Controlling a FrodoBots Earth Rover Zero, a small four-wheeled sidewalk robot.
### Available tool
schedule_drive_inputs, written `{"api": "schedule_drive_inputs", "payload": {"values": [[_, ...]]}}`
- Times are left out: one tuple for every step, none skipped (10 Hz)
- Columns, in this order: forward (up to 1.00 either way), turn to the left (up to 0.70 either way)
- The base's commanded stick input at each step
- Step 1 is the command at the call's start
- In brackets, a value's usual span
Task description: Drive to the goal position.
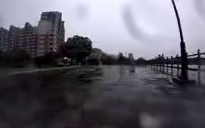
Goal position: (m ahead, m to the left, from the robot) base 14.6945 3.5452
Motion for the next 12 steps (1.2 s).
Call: {"api": "schedule_drive_inputs", "payload": {"values": [[1.0,0.0],[1.0,0.0],[1.0,0.0],[1.0,0.0],[1.0,0.0],[1.0,0.0],[1.0,0.0],[1.0,0.0],[1.0,0.0],[1.0,0.0],[1.0,0.0],[1.0,0.0]]}}
